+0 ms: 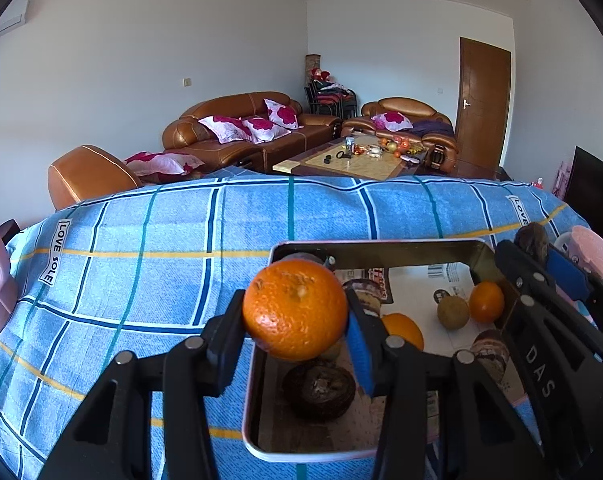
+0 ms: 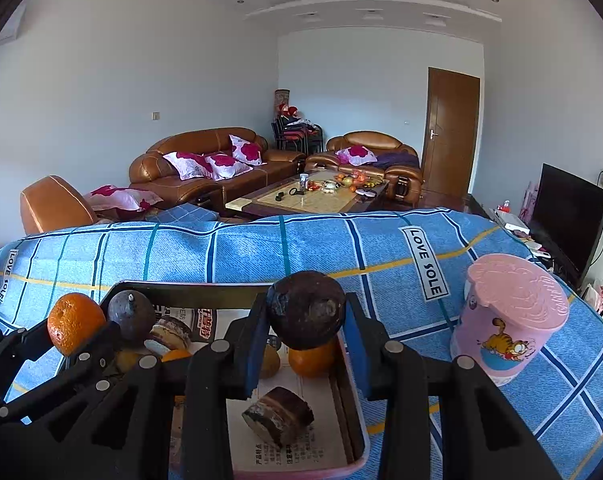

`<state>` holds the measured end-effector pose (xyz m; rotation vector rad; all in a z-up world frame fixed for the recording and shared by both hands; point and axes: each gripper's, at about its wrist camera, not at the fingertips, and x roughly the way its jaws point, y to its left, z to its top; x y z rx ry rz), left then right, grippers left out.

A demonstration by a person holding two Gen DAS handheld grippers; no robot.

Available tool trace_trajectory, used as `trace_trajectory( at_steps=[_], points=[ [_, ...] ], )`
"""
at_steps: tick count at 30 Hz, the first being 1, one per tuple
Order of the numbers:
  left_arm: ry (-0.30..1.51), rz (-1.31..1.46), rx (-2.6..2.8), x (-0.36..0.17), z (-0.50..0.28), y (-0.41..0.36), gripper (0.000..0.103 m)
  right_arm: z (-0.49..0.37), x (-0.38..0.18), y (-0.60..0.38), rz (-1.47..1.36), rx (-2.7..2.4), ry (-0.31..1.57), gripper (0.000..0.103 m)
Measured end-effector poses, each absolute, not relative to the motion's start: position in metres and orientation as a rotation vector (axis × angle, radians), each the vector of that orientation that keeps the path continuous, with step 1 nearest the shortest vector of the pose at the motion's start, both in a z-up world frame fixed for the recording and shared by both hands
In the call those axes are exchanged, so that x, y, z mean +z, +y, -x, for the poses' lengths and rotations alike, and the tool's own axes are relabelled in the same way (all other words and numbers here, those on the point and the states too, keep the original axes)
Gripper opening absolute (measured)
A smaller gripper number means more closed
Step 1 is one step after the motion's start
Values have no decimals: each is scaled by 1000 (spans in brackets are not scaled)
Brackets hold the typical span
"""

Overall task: Organize fruits
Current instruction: 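Carry the orange with the left gripper while the right carries the dark fruit over the tin, then open the right gripper to drop the dark fruit while the left lowers the orange into the tin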

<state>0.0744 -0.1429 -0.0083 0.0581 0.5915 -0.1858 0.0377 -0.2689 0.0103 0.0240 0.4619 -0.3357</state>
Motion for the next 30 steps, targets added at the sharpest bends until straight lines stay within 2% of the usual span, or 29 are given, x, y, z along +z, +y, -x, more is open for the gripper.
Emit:
trace_trajectory(
  at_steps=[30],
  points=[
    [608, -81, -139, -10, -83, -137, 48, -71, -1, -260, -31, -182, 575, 39]
  ],
)
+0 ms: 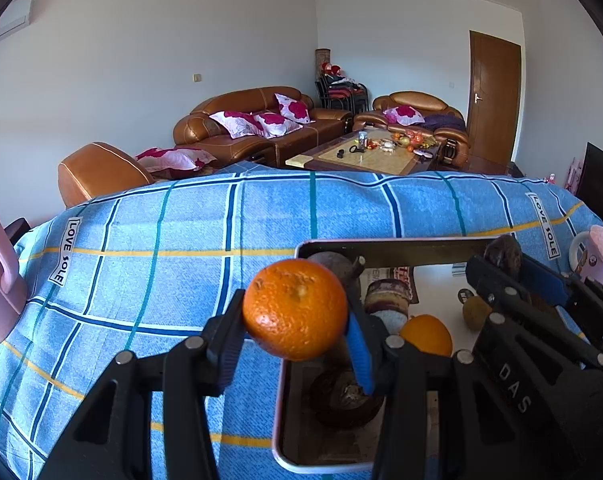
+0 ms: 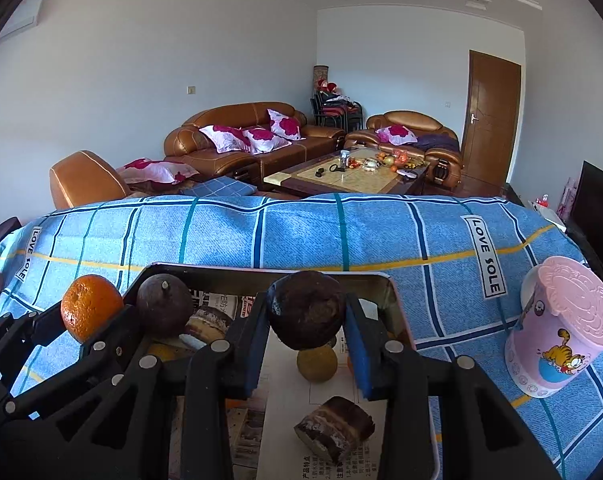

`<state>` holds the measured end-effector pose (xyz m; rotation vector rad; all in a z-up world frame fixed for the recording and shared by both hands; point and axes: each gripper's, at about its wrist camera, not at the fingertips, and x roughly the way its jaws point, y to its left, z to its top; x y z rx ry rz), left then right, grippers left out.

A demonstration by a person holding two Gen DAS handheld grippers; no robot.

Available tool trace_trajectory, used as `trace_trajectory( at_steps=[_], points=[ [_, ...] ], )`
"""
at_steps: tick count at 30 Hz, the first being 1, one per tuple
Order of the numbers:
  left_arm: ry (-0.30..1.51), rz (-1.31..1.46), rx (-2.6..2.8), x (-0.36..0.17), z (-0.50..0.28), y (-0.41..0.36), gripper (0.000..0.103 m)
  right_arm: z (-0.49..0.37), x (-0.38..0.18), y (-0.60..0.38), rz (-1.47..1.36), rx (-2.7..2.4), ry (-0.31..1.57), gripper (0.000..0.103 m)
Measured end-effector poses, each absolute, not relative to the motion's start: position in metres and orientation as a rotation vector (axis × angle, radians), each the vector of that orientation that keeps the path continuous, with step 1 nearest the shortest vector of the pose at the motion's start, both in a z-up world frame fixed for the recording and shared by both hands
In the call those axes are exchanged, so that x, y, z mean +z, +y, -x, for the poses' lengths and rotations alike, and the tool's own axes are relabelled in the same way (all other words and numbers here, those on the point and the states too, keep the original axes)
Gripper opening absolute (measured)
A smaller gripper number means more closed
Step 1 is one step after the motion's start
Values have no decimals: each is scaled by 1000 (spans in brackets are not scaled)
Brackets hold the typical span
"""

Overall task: Organize fruits
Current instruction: 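Open the right gripper to drop the dark fruit while the left lowers the orange into the tin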

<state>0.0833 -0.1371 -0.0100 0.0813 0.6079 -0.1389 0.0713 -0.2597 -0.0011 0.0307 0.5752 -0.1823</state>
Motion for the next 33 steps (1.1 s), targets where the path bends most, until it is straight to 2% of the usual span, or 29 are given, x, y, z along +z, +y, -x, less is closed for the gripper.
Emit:
trace_trajectory(
  at_steps=[10, 23, 33],
  points=[
    [608, -98, -137, -10, -81, -138, 48, -78, -10, -263, -60, -149, 630, 39],
    [618, -88, -160, -10, -78, -141, 48, -71, -6, -265, -46, -179, 609, 39],
    [621, -96, -163, -10, -78, -144, 48, -87, -15, -269, -75, -137, 688, 39]
  ],
)
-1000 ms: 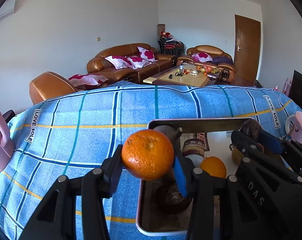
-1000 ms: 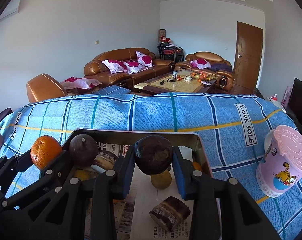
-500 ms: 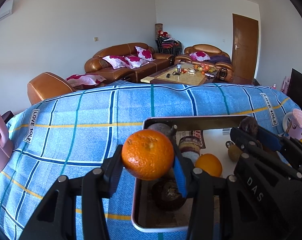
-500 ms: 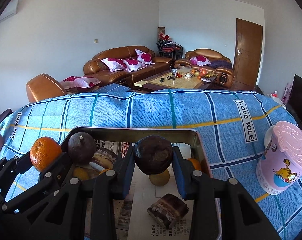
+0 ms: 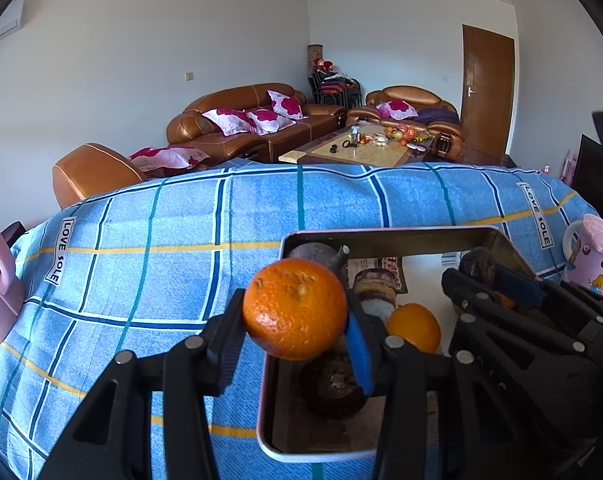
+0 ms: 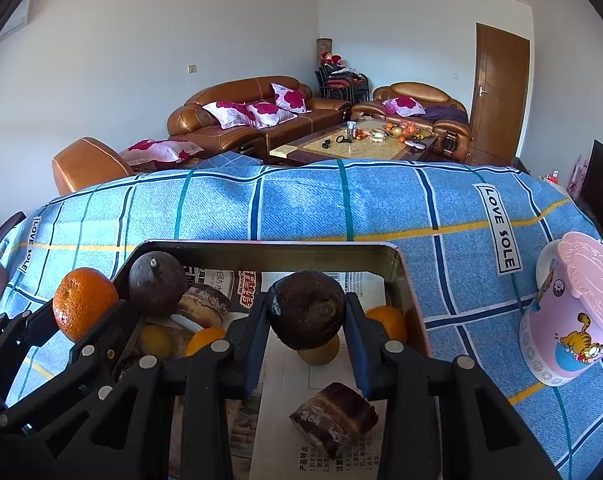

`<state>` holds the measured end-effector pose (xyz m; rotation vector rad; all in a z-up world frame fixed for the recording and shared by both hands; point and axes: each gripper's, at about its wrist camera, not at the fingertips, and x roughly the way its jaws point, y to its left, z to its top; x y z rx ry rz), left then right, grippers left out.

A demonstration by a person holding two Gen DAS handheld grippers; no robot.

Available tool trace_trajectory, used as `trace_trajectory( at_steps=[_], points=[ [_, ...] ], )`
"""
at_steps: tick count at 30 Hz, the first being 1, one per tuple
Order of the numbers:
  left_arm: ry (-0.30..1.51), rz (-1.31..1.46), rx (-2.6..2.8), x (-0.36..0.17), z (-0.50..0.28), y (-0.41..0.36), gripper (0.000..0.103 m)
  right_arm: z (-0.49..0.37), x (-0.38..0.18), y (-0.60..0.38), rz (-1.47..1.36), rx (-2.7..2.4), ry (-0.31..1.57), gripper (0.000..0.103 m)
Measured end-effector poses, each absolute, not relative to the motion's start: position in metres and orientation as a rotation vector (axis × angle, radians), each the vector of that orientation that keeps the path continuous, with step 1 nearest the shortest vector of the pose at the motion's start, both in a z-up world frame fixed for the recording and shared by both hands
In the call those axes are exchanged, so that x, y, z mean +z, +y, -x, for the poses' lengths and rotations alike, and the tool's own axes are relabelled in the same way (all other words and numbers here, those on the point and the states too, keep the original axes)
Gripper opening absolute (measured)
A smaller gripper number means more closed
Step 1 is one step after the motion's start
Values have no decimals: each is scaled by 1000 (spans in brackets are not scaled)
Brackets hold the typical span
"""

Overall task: Organize fruits
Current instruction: 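Open the right gripper to drop the dark fruit while the left lowers the orange into the tin, then open the left gripper to release the orange into the pink tin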

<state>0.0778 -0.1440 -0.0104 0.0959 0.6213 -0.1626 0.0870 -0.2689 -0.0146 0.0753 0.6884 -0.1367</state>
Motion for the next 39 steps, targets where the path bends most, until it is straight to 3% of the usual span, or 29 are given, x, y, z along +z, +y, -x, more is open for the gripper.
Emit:
trace_trajectory(
  at_steps=[19, 22, 24, 28, 31, 39],
  points=[
    [627, -65, -192, -12, -76, -142, 47, -73, -12, -279, -160, -60, 648, 42],
    [641, -71, -204, -14, -76, -145, 47, -68, -8, -287, -214, -50, 615, 54],
    [642, -76, -205, -14, -75, -147, 47, -63, -6, -292, -256, -39, 585, 75],
    [655, -76, -203, -16, -77, -148, 49, -56, 0, -290, -256, -54, 537, 75],
    [644, -87, -203, -15, -74, -150, 54, -48, 4, -291, -247, -83, 483, 75],
    [595, -100, -175, -10, -67, -149, 93, -38, 9, -298, -243, -164, 419, 75]
  ],
)
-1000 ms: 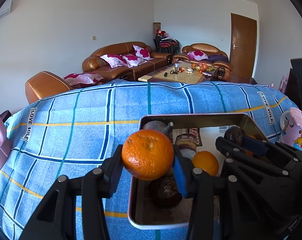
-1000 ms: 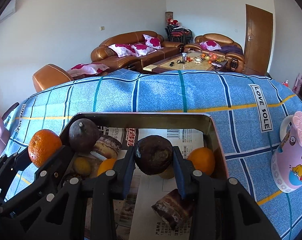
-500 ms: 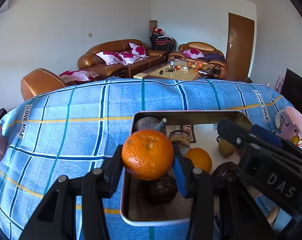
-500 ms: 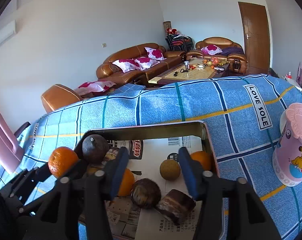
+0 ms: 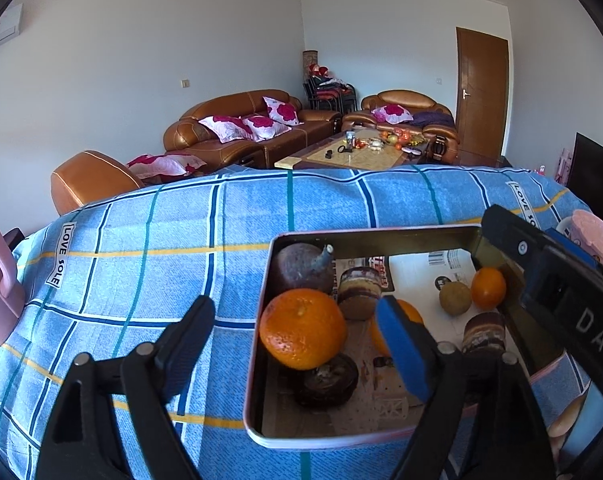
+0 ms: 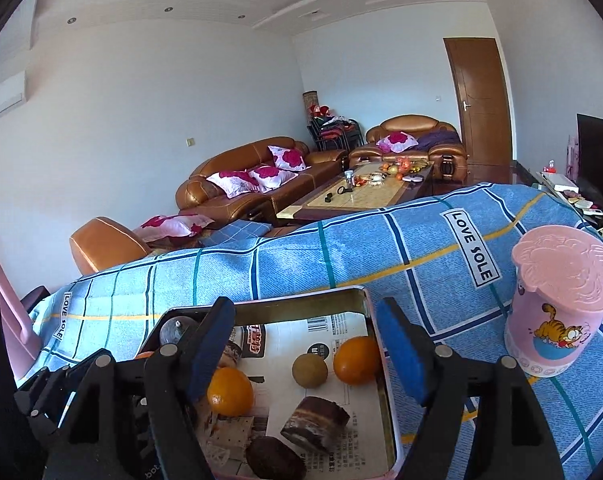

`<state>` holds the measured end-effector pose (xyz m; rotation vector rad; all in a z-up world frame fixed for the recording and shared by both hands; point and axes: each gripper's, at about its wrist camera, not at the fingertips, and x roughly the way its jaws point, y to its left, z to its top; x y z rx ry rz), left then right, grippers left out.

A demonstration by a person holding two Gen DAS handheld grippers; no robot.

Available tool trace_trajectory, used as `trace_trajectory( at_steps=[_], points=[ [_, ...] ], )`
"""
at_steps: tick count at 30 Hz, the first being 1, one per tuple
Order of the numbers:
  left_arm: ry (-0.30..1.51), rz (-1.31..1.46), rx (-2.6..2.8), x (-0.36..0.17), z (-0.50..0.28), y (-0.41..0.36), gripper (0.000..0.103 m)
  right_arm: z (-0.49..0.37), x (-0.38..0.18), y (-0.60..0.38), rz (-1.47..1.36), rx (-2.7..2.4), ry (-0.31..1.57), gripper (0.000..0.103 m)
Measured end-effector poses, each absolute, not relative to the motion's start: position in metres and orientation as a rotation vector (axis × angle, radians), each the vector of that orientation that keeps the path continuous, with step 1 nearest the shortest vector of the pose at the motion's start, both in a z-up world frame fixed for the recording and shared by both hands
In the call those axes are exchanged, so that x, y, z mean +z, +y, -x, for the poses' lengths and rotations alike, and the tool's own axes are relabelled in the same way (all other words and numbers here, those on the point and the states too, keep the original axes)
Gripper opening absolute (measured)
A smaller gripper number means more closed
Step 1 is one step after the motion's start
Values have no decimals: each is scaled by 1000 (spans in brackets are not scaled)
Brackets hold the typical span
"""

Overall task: Organize fruits
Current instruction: 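Open the left gripper to release the orange into the pink tin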

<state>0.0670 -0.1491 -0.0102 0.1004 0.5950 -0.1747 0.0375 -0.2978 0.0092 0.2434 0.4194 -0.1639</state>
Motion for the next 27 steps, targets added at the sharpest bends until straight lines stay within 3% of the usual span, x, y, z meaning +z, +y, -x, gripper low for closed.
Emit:
trace_trajectory(
  at_steps=[1, 6, 27],
  points=[
    [590, -95, -169, -9, -66, -148, 98, -37, 9, -299, -246, -170, 417, 75],
    [555, -80, -163, -5, -61, -144, 103, -29, 9, -299, -236, -195, 381, 75],
    [450, -79, -124, 3, -23, -119, 103, 15, 18, -269, -108, -256, 263, 78]
  ],
)
